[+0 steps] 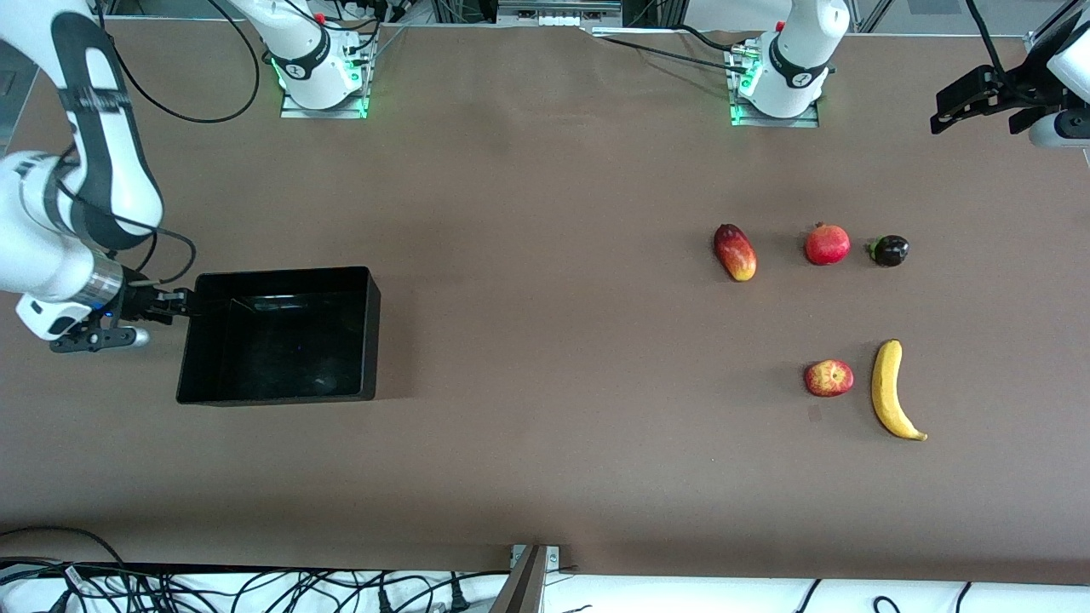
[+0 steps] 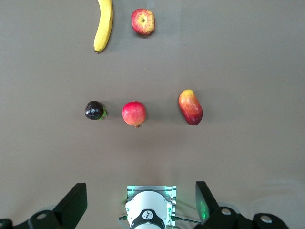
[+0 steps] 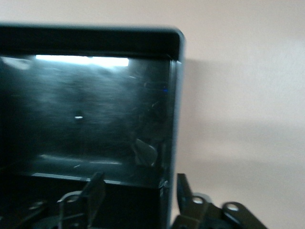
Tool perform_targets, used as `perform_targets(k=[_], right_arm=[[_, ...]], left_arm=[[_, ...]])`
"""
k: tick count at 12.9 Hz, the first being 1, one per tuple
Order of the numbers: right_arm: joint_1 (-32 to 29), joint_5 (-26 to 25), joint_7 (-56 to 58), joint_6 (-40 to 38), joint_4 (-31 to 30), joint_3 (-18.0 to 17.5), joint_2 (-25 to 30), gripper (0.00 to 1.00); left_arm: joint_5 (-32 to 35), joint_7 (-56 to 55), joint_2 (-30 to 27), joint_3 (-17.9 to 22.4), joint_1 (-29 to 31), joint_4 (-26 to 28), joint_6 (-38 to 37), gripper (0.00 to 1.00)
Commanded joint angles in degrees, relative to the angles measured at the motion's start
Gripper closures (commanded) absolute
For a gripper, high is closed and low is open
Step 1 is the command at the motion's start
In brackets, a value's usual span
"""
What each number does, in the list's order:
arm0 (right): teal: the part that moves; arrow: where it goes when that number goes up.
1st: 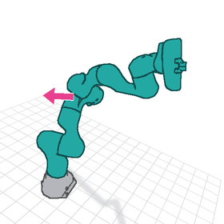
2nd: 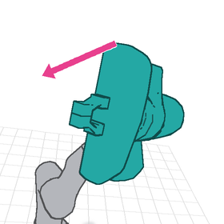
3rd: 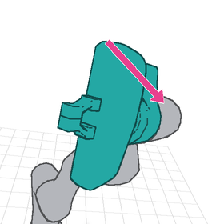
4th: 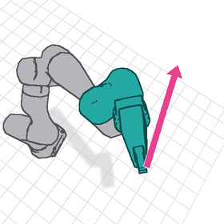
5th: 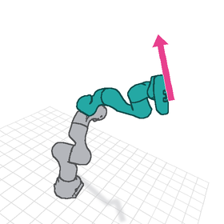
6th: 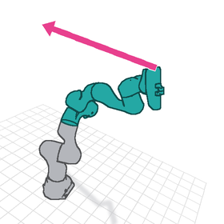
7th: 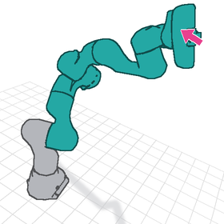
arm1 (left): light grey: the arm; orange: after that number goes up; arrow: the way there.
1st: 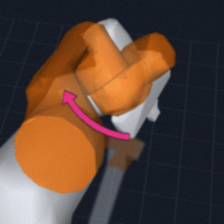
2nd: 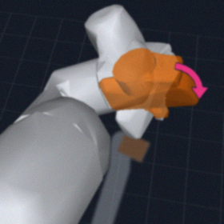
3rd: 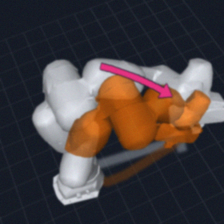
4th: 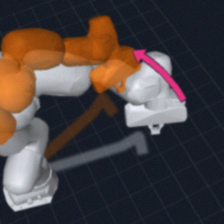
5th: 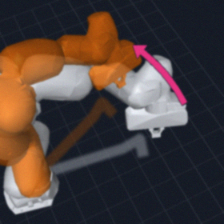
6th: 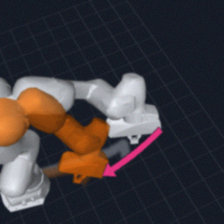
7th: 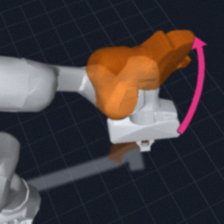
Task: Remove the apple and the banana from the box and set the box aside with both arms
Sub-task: 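Drag the empty black tray away from the fruits with the right gripper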
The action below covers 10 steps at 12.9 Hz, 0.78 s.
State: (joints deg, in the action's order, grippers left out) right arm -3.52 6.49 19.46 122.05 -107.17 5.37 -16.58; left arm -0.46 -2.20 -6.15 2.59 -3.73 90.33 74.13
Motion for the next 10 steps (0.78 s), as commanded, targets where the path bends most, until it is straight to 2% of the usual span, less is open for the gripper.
perform_targets(k=[1, 4, 5, 8, 10], right_arm=[[0.09, 0.19, 0.23, -10.22, 3.62, -1.24, 6.28, 0.0], [0.18, -0.52, -4.77, -20.5, 4.16, -2.91, 14.8, 0.0], [0.18, -0.69, -4.61, -21.93, 4.25, -3.35, 16.13, 0.0], [0.09, -2.45, -4.87, -25.45, 9.95, -3.97, 15.36, 0.0], [0.09, -2.36, -4.69, -25.63, 10.76, -3.88, 14.65, 0.0]], left_arm=[[-0.69, -0.79, -1.4, 0.49, -0.66, 1.52, 1.02, 0.0], [-0.69, -0.88, -1.4, 0.49, -0.92, 1.52, 1.02, 0.0], [-0.69, -0.96, -1.4, 0.57, -0.92, 1.52, 1.02, 0.0], [-0.69, -1.4, -1.4, 0.58, -1.01, 1.52, 1.02, 0.0], [-0.69, -1.58, -1.4, 0.58, -1.19, 1.52, 1.28, 0.0]])
